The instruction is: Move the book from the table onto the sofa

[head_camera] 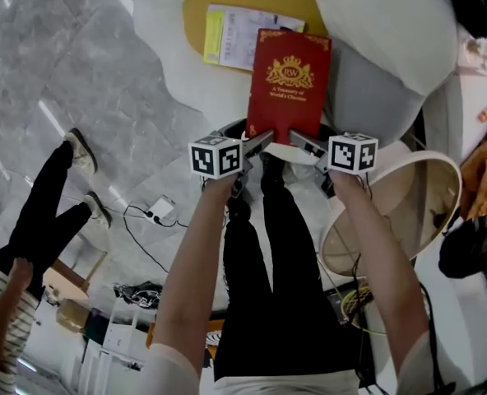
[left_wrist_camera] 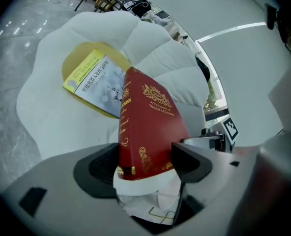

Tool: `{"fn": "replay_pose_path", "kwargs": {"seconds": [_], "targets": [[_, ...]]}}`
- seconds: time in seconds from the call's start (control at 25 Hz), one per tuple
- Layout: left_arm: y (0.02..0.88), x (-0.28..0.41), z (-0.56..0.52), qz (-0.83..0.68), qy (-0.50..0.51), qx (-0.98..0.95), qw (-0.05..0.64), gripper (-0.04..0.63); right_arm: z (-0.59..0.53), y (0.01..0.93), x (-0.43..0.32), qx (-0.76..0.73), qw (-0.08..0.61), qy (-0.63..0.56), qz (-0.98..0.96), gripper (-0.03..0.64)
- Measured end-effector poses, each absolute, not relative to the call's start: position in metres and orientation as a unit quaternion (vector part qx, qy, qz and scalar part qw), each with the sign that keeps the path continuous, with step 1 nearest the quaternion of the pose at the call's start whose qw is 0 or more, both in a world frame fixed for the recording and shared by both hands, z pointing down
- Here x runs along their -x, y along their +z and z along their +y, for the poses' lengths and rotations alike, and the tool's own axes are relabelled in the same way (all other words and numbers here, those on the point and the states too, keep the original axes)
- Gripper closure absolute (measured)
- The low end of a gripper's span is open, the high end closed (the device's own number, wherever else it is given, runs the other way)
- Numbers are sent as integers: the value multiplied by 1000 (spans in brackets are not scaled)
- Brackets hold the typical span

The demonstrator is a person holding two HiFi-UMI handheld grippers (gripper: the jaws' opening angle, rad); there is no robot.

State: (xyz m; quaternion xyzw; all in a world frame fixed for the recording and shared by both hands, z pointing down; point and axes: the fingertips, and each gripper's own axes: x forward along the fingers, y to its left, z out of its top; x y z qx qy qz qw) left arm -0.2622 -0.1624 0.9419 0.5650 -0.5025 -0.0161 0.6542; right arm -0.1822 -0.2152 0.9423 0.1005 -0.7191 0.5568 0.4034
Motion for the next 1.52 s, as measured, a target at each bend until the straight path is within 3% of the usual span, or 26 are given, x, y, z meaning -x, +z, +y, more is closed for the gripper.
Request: {"fn": "replay_pose_path", "kwargs": {"seconds": [0.48,0.8,1.08,1.24,1.52], "targets": [[986,247,-164,-483,25,-553,678,261,-227,980,167,-164,492,475,-711,245],[960,253,-154,-500,43,-549,668,262,-245,948,148,-214,481,446,-724,245],[881,255,-129,-518,46,-584,623,373,-229,872,147,-187,431,441,-765,258],[832,254,-118,-533,25,-601,595,451,-215,818,153,-177,398,425,-794,388],[720,234,-79,-533,23,-641,553,515,-177,699,155,-163,347,396,-834,533]]}}
